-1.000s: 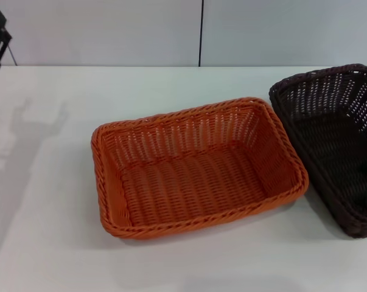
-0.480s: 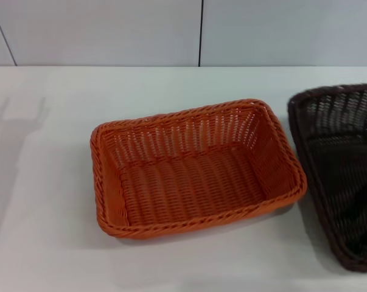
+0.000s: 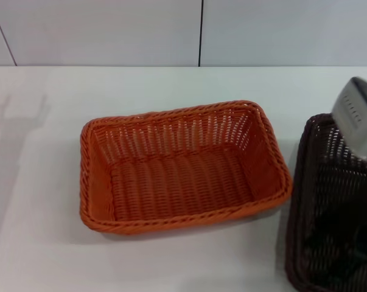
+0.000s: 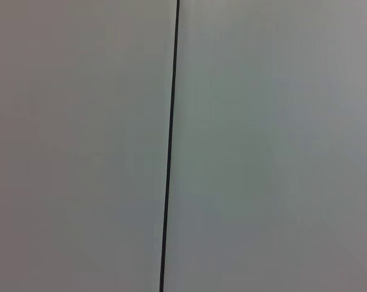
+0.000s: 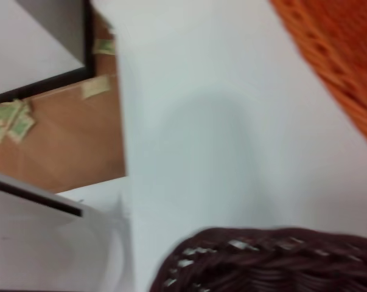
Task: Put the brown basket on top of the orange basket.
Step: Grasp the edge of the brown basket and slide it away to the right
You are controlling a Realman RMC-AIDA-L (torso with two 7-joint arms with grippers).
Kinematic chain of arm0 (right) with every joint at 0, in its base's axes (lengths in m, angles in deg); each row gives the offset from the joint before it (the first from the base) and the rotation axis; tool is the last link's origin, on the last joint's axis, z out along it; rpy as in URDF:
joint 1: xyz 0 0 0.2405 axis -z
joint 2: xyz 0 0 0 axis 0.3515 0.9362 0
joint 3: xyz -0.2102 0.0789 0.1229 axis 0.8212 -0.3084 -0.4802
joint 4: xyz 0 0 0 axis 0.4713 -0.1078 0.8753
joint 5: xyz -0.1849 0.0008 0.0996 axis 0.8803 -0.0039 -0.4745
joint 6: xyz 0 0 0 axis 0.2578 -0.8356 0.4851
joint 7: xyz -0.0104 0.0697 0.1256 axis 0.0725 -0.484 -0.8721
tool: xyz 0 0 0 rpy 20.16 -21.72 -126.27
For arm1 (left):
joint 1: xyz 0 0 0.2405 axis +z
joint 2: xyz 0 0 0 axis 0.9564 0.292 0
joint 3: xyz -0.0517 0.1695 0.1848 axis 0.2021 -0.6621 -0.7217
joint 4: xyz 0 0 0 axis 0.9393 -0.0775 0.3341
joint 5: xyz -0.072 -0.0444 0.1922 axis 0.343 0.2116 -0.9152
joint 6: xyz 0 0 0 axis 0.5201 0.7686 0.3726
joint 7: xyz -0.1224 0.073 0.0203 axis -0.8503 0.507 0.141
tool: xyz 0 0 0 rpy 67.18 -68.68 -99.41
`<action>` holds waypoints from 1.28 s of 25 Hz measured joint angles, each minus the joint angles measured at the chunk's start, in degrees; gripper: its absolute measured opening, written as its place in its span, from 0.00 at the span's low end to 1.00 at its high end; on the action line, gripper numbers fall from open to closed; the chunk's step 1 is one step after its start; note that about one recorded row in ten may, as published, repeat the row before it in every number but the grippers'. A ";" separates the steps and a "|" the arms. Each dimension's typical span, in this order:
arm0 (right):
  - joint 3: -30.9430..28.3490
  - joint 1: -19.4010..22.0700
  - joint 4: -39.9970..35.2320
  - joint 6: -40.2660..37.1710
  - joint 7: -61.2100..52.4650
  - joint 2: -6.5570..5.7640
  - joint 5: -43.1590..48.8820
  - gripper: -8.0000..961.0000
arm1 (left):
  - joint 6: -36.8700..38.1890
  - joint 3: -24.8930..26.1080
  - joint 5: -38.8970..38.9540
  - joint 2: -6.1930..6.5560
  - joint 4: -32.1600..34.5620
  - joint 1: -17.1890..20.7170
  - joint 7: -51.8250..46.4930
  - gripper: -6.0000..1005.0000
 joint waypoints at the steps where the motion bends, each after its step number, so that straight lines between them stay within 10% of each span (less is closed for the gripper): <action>1: 1.44 0.01 0.01 0.00 -0.27 -0.01 -1.16 0.72 | 0.00 0.00 0.00 0.00 0.01 -0.02 0.04 0.83; 10: 10.52 0.24 -0.63 0.19 -2.22 -1.46 -12.20 0.71 | -0.23 0.00 0.24 0.21 0.23 -0.71 0.13 0.83; 19: -1.28 2.68 -4.28 -0.19 -3.19 -9.11 -14.38 0.71 | -2.08 -0.24 0.23 0.21 0.87 -1.50 0.21 0.83; 32: -19.22 4.10 -12.98 -7.44 -0.31 -7.24 2.37 0.70 | -3.05 -0.35 -0.05 0.12 0.96 -2.18 0.22 0.83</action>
